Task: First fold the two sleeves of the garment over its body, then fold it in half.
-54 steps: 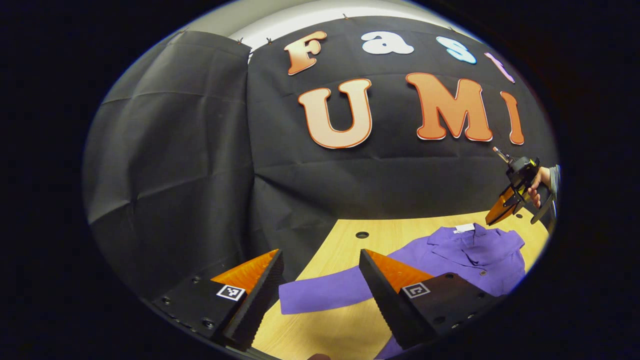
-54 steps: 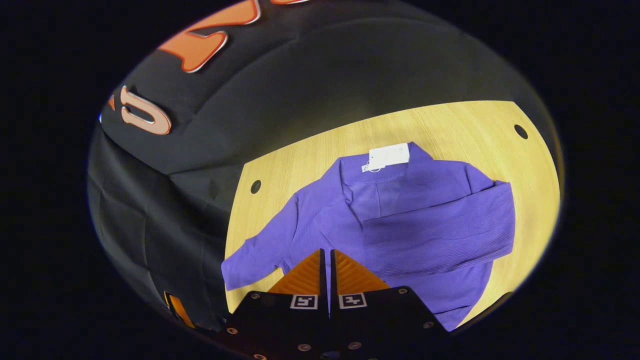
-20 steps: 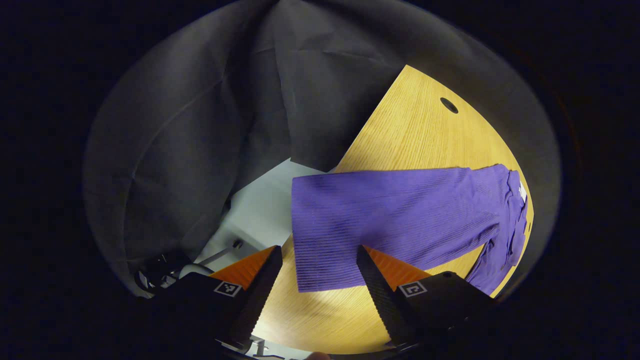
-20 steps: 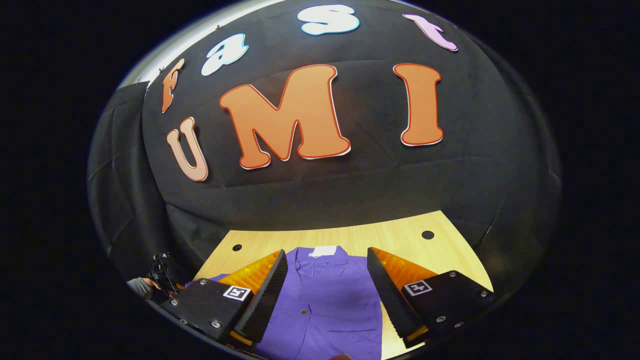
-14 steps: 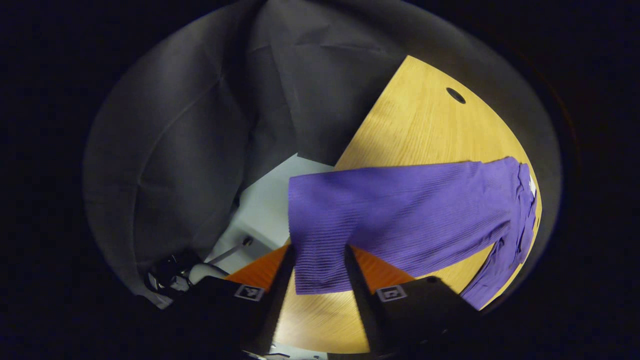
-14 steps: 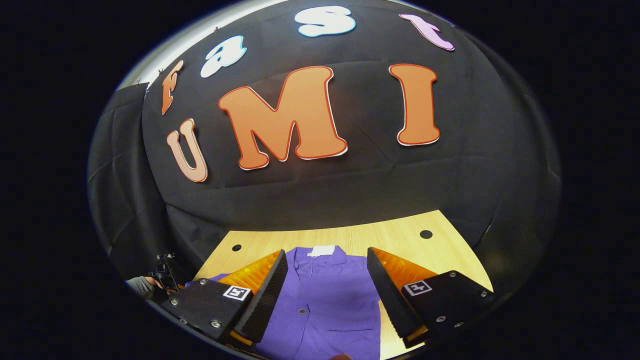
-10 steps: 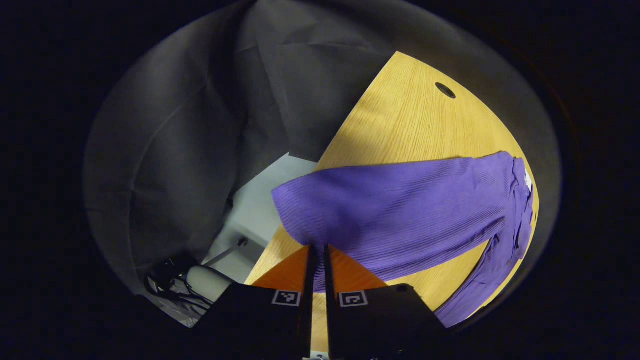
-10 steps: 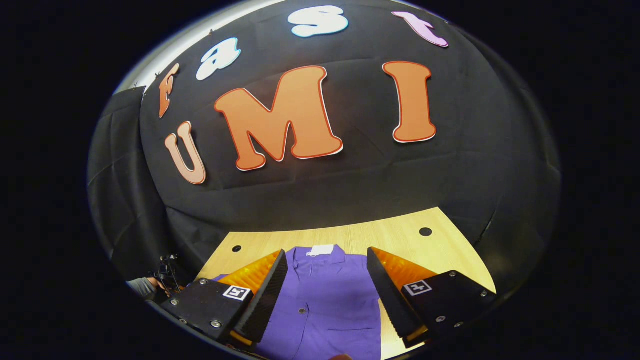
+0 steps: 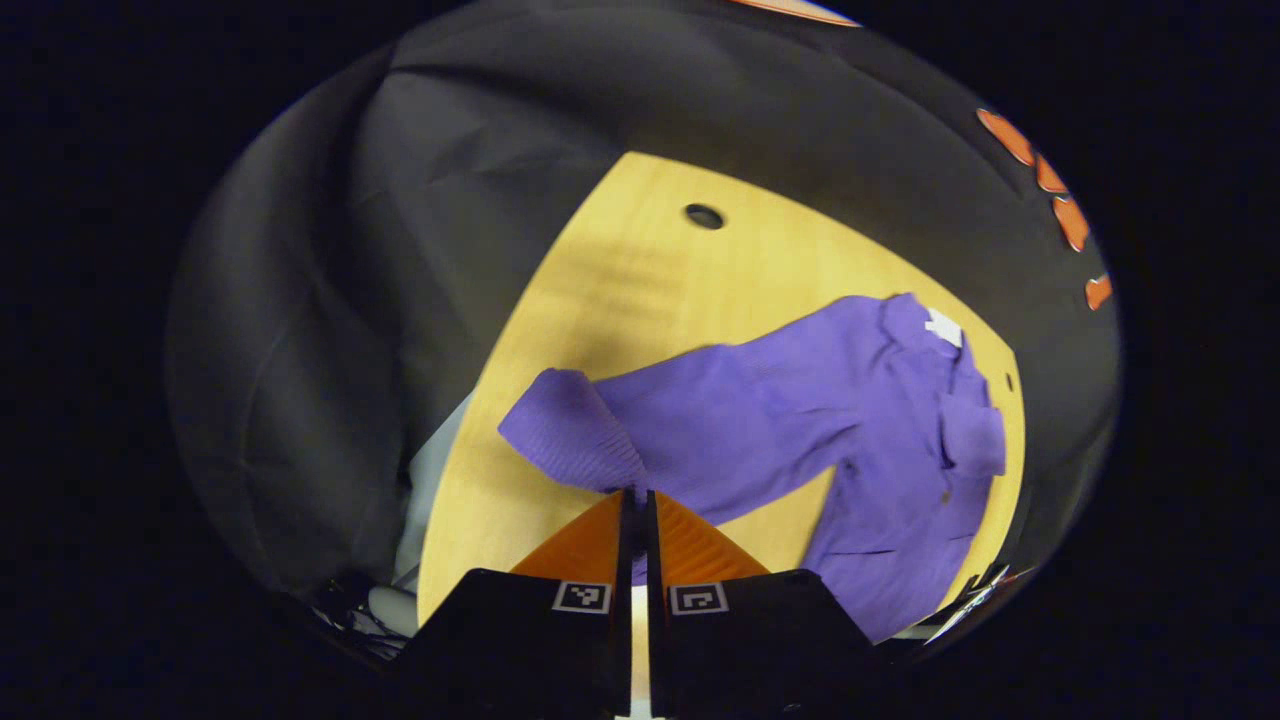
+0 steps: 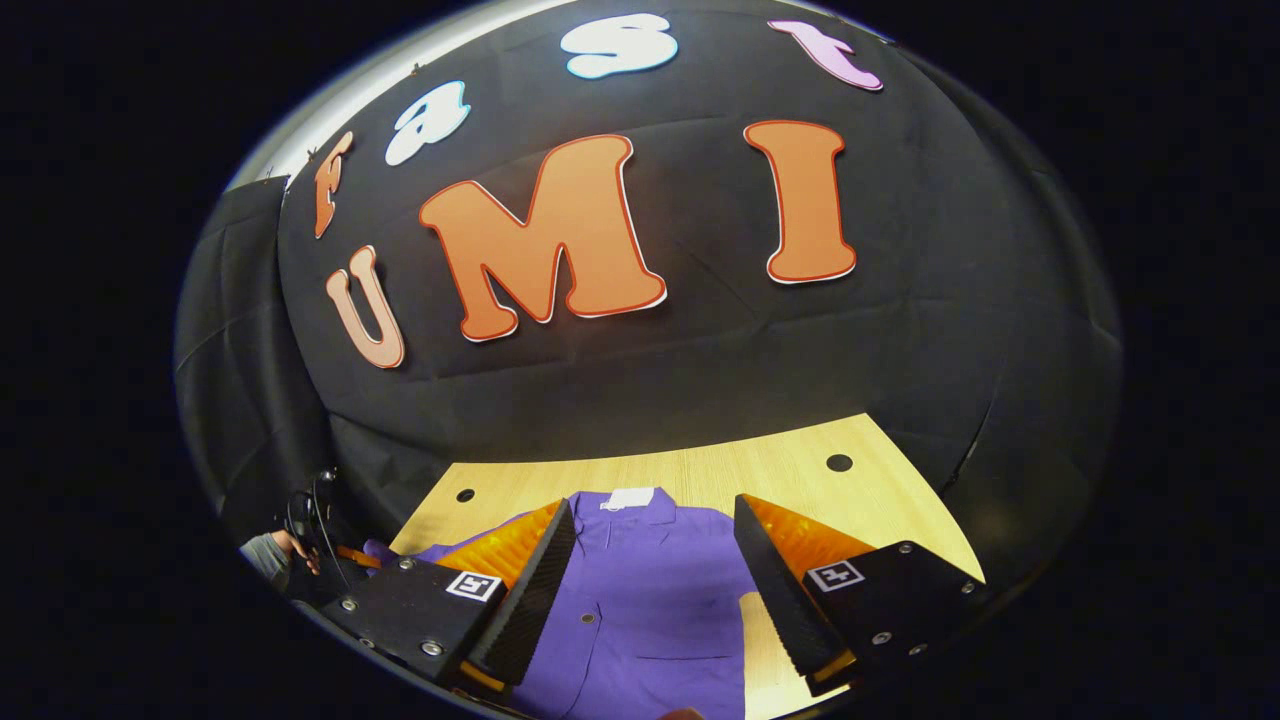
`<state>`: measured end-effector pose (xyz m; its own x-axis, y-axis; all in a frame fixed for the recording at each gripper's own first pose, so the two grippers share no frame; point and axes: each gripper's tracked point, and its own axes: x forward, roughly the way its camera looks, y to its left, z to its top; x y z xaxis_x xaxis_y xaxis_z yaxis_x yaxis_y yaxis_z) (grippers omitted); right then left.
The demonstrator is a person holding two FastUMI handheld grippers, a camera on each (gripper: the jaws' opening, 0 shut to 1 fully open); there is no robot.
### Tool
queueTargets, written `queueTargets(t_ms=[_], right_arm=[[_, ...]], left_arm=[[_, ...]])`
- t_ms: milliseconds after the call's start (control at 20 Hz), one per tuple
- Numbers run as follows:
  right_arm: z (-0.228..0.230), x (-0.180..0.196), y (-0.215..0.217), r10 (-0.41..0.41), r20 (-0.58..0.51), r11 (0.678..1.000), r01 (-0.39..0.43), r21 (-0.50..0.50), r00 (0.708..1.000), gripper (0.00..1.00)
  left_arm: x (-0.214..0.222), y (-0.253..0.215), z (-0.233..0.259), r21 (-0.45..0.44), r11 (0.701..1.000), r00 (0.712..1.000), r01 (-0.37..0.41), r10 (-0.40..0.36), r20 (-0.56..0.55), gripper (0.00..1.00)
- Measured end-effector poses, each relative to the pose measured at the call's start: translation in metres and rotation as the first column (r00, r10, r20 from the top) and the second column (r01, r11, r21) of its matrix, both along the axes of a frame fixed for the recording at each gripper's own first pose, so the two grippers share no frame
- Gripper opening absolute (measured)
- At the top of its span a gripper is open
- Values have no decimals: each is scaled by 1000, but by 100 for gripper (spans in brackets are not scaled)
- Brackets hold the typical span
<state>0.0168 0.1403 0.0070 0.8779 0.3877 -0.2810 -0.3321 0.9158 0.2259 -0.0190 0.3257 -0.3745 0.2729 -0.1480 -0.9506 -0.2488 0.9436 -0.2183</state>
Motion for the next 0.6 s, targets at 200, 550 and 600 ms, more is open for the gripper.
queueTargets(t_ms=[200, 550, 600], right_arm=[[2, 1, -15, 2, 17, 1000, -2, 3, 1000, 95], [0, 3, -55, -22, 31, 999, 21, 44, 999, 95], [-2, 3, -61, -27, 30, 999, 25, 45, 999, 95]], left_arm=[[38, -68, 32, -48, 993, 992, 106, -102, 71, 7], [98, -199, 71, -84, 957, 954, 279, -265, 141, 7], [107, -220, 75, -81, 948, 944, 308, -294, 150, 7]])
